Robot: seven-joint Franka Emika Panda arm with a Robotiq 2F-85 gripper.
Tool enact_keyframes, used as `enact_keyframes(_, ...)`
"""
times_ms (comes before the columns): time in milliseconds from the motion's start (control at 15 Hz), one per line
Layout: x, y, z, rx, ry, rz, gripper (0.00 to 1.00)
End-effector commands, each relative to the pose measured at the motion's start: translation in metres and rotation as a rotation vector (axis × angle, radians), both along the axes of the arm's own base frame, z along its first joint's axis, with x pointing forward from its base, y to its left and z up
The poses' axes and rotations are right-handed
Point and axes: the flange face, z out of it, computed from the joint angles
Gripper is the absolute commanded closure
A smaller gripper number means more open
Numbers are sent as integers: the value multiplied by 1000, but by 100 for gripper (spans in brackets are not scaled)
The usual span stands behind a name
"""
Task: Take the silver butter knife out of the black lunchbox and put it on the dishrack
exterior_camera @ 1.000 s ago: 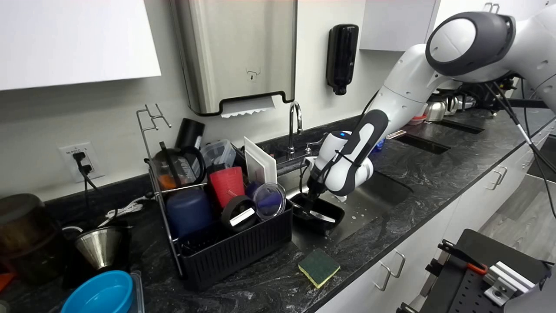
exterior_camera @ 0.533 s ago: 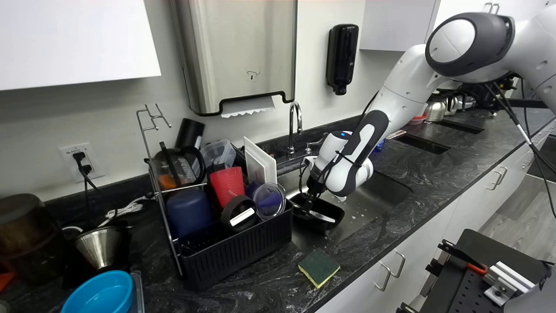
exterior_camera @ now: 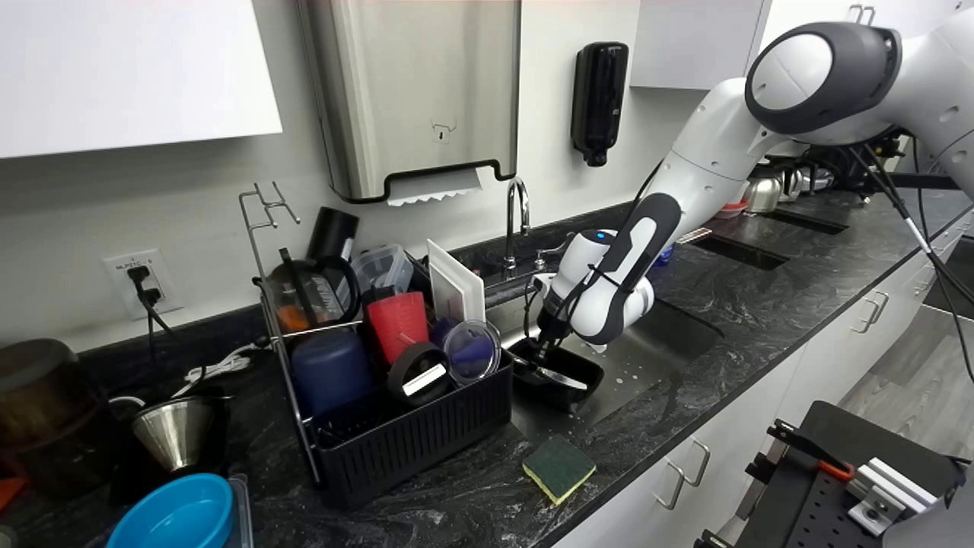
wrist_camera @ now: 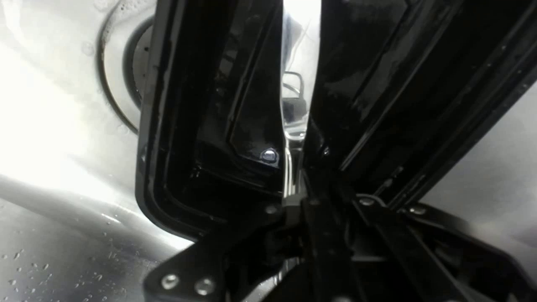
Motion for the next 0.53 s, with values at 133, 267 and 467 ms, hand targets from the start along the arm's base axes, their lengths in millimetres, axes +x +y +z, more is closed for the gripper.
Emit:
enact_keyframes(133,1,-3,-3,-5,-26,24,100)
enact_keyframes(267,2,-2,-2,-8,-30,24,72)
enact_keyframes(467,5,-1,0,-12,-40,30,53)
